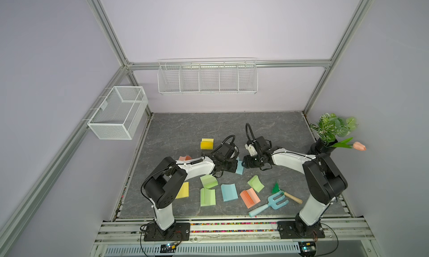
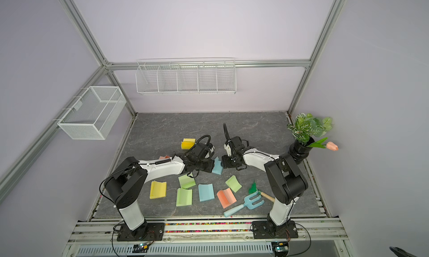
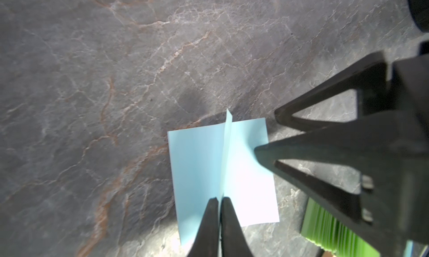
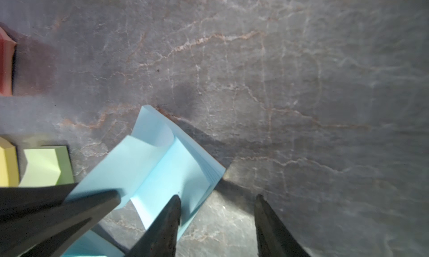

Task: Tear off pages from different memo pads
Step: Pick up the memo pad from the center of the board.

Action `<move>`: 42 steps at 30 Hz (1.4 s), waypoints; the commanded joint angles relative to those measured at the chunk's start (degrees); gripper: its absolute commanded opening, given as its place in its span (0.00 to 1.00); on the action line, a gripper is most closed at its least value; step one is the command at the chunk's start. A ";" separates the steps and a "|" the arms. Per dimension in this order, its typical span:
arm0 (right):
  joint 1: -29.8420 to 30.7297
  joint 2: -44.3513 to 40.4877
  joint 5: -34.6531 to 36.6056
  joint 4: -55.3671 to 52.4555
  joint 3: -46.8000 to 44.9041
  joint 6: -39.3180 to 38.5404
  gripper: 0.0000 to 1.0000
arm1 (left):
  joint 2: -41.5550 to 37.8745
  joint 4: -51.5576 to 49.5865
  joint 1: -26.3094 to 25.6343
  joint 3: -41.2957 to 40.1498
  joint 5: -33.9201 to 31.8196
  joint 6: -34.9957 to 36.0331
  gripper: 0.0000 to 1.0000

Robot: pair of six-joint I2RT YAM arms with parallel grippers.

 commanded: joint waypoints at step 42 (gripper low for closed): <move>-3.54 -4.24 -16.11 42.15 -21.33 -88.09 0.60 | -11.36 4.35 -0.17 -7.05 -2.84 15.31 0.29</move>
